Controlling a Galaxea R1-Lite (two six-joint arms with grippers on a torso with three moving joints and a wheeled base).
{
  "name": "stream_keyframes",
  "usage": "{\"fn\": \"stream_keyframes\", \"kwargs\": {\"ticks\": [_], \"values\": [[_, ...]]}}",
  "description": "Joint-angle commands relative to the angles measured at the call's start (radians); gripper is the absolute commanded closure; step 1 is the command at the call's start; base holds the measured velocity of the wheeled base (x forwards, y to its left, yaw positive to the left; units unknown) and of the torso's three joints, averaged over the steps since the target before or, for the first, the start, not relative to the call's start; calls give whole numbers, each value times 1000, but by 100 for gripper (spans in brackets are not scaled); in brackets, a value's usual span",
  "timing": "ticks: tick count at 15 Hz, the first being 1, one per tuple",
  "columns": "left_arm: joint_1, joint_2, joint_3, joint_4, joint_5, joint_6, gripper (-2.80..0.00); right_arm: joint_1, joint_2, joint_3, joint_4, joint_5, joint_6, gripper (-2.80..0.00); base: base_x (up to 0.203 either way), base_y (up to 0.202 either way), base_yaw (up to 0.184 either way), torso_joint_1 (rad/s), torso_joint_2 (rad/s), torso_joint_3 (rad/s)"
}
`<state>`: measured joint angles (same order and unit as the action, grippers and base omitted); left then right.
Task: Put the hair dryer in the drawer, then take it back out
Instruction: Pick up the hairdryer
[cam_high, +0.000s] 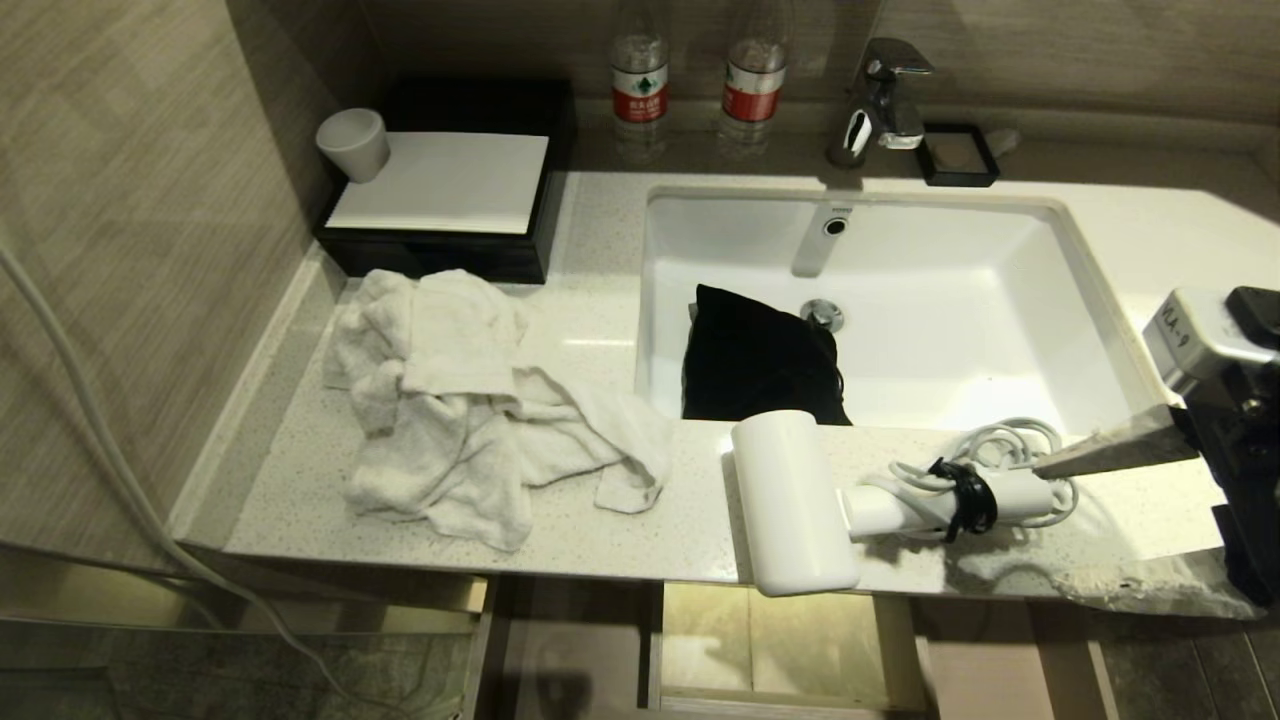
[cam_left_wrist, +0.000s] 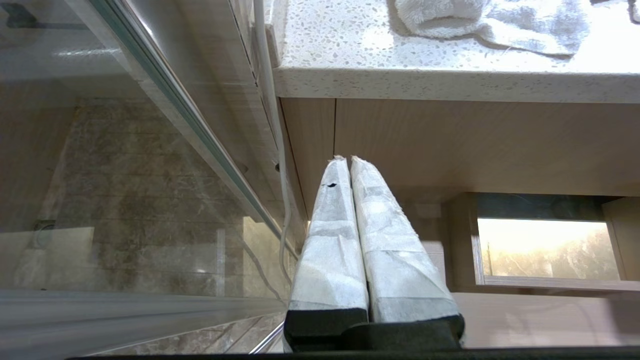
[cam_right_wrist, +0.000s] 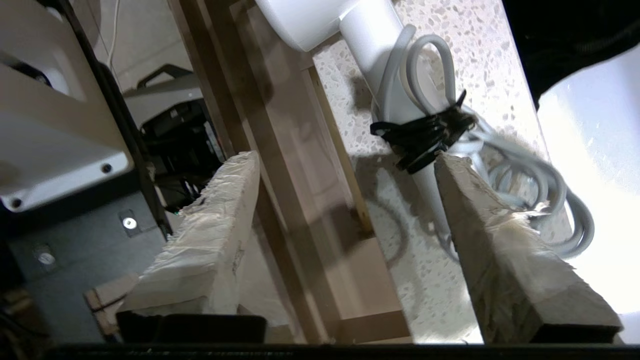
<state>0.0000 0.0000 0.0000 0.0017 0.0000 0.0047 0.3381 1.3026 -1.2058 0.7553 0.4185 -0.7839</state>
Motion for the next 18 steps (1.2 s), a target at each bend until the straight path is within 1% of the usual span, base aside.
{"fn": "stream_keyframes", "kwargs": {"ticks": [1, 5, 7, 8, 9, 11, 12, 13, 14, 15, 17, 18], "values": [[0, 0, 2, 0, 0, 0, 0, 7, 48, -6, 5, 4, -157, -280, 0, 0, 0, 0, 0, 0], [0, 0, 2, 0, 0, 0, 0, 10, 51, -8, -35, 1, -418, -280, 0, 0, 0, 0, 0, 0], [0, 0, 2, 0, 0, 0, 0, 9, 62, -11, -40, 1, -494, -280, 0, 0, 0, 0, 0, 0], [0, 0, 2, 0, 0, 0, 0, 9, 77, -19, -41, 0, -598, -280, 0, 0, 0, 0, 0, 0], [0, 0, 2, 0, 0, 0, 0, 10, 93, -30, -35, -1, -646, -280, 0, 0, 0, 0, 0, 0], [0, 0, 2, 0, 0, 0, 0, 11, 125, -57, -29, -9, -672, -280, 0, 0, 0, 0, 0, 0], [0, 0, 2, 0, 0, 0, 0, 12, 139, -75, -23, -28, -672, -280, 0, 0, 0, 0, 0, 0], [0, 0, 2, 0, 0, 0, 0, 15, 149, -88, -3, -67, -669, -280, 0, 0, 0, 0, 0, 0], [0, 0, 2, 0, 0, 0, 0, 20, 166, -112, 42, -128, -664, -280, 0, 0, 0, 0, 0, 0], [0, 0, 2, 0, 0, 0, 0, 24, 179, -130, 79, -161, -660, -280, 0, 0, 0, 0, 0, 0], [0, 0, 2, 0, 0, 0, 0, 23, 200, -153, 137, -198, -659, -280, 0, 0, 0, 0, 0, 0], [0, 0, 2, 0, 0, 0, 0, 22, 203, -156, 143, -207, -654, -280, 0, 0, 0, 0, 0, 0]]}}
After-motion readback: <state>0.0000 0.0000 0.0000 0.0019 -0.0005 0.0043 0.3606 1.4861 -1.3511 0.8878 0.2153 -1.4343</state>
